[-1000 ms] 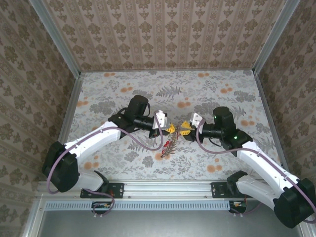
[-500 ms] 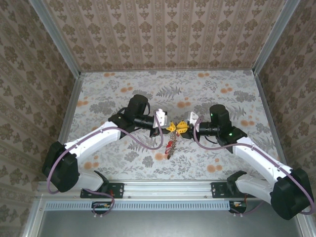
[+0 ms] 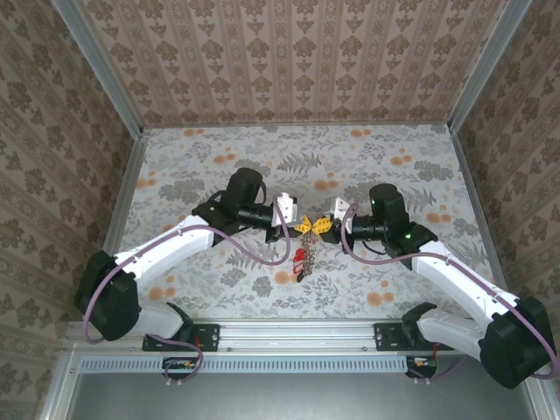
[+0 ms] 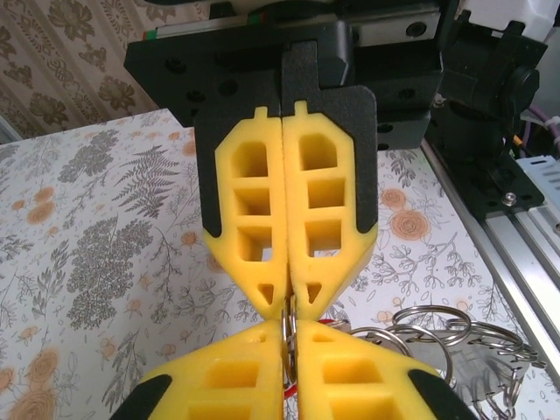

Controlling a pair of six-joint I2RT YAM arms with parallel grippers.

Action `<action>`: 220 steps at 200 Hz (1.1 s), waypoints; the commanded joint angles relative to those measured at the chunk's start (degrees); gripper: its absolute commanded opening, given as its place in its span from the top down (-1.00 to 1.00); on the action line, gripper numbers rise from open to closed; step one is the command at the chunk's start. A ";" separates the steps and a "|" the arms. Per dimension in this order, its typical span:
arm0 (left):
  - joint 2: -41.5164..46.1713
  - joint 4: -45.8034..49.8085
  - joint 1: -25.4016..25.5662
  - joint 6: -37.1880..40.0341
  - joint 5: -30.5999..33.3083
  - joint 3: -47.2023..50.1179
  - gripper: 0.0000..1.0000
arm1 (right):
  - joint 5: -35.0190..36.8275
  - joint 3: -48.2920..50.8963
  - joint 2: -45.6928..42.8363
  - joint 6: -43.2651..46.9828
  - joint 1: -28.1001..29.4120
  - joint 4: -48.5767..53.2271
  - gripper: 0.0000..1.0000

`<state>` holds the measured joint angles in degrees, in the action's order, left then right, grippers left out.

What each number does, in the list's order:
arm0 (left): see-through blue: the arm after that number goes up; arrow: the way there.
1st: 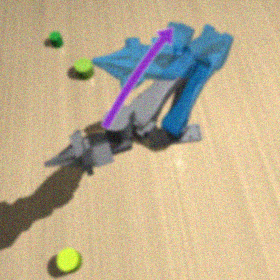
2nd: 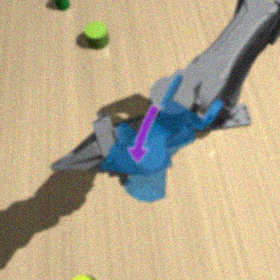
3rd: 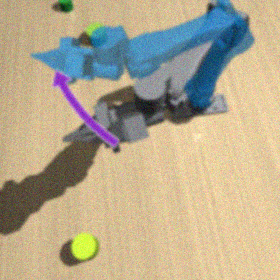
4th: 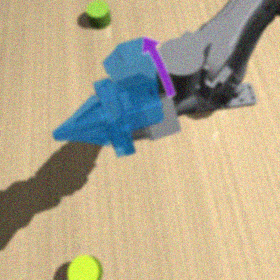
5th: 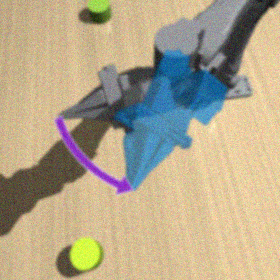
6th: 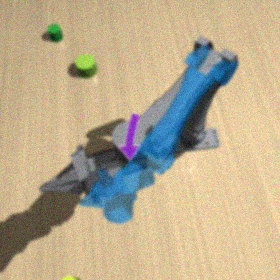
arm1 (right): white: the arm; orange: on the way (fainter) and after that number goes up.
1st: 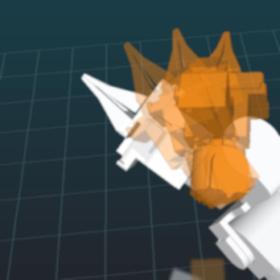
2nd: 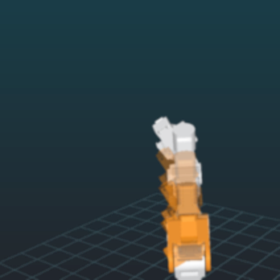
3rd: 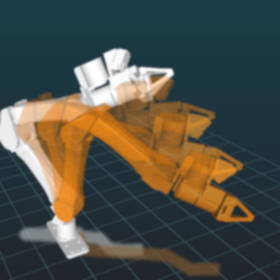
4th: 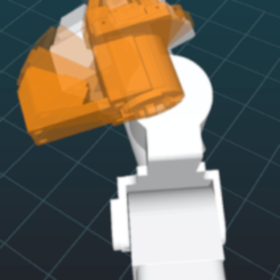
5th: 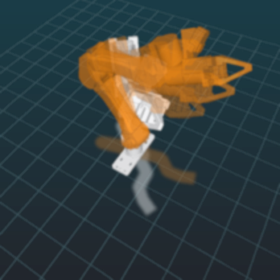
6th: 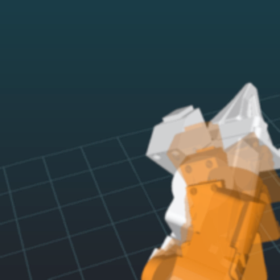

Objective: Put the keys on the keyring

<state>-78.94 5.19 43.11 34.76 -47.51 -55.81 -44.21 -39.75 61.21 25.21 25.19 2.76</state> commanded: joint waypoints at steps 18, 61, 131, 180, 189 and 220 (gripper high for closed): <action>-2.74 8.30 1.10 4.83 3.02 -4.50 0.67 | 5.95 -5.34 -0.41 3.68 2.18 7.79 1.00; -5.09 12.15 2.60 7.12 4.22 -7.21 0.69 | 8.63 -7.48 -0.08 4.67 4.01 10.74 1.00; -4.31 7.60 2.64 5.06 3.10 -6.46 1.00 | 13.26 -10.10 0.63 4.40 5.58 15.31 0.92; -1.20 -11.31 -0.80 -8.25 -6.38 0.60 1.00 | 5.23 -1.64 -1.25 -2.52 1.63 3.63 0.76; -1.13 -12.62 -1.01 -9.10 -7.77 1.02 1.00 | 4.68 -0.66 -1.39 -3.60 1.53 1.63 0.74; -1.06 -14.27 -1.43 -10.00 -10.94 1.61 1.00 | 3.65 -0.24 -1.36 -4.47 0.96 -0.02 0.85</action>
<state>-82.98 -1.19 42.15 28.34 -51.27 -54.17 -36.93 -40.69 60.73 23.05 26.59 6.55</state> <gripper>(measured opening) 0.042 0.092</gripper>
